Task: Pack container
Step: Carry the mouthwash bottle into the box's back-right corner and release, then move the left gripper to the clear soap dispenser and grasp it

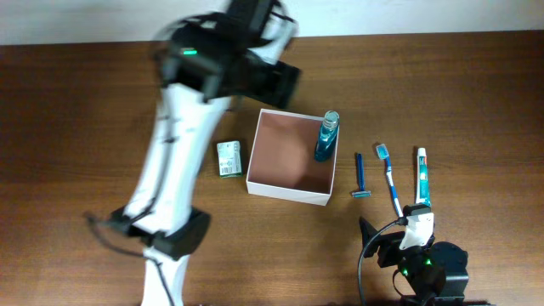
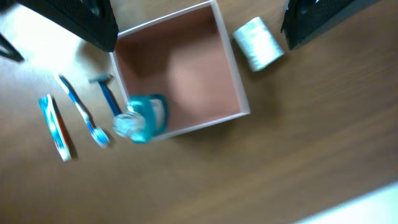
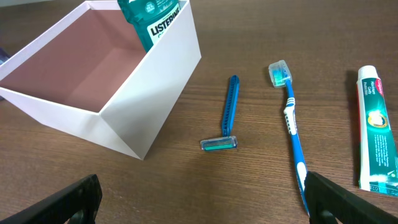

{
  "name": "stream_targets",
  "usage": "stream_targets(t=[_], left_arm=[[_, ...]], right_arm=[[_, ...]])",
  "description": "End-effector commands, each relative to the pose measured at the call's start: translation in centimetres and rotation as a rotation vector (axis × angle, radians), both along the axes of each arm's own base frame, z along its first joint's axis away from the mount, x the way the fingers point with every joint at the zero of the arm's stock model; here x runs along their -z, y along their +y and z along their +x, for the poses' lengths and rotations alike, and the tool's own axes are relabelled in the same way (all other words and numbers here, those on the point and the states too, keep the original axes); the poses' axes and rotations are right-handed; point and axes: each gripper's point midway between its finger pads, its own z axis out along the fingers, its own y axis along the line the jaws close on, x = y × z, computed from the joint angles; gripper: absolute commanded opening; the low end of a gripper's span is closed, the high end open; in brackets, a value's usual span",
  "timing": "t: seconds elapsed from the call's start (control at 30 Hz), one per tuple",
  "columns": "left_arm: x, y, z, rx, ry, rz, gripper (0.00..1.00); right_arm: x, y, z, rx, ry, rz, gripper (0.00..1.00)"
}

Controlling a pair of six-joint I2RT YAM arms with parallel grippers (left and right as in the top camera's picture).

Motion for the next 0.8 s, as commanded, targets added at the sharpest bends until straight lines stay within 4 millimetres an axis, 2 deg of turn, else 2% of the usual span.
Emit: stream_targets(t=[0.0,0.1,0.17,0.27,0.33,0.37,0.53,0.67,0.7,0.77], left_arm=[[-4.7,6.7,-1.1,-0.147,-0.099,0.001,0.87],[-4.2,11.2,-1.5,-0.251,-0.064,0.042,0.87],[-2.6,13.3,-1.6,-0.302,-0.002,0.067,0.87],[1.4,15.7,-1.5,-0.357,0.133,0.114,0.87],[4.6,16.6,-1.3,-0.337,0.215,0.16,0.87],[6.5,16.8,-1.2,-0.305,0.252,0.189,0.92],[13.2,17.4,-0.8,-0.234,0.349,0.275,0.92],[16.6,18.3,-1.3,-0.244,0.398,0.331,0.92],[18.1,18.6,-1.3,-0.249,0.41,0.336,0.92],[19.4,18.8,-1.3,-0.256,0.417,0.335,0.92]], right_arm=[[0.1,0.0,0.0,-0.003,-0.002,0.002,0.99],[0.1,0.0,0.0,-0.003,-0.002,0.002,0.99],[0.1,0.0,0.0,-0.003,-0.002,0.002,0.99],[0.1,0.0,0.0,-0.003,-0.002,0.002,0.99],[0.1,0.0,0.0,-0.003,-0.002,0.002,0.99],[0.1,0.0,0.0,-0.003,-0.002,0.002,0.99],[0.1,0.0,0.0,-0.003,-0.002,0.002,0.99],[0.1,0.0,0.0,-0.003,-0.002,0.002,0.99],[0.1,0.0,0.0,-0.003,-0.003,0.002,0.99],[0.1,0.0,0.0,-0.003,-0.003,0.002,0.99]])
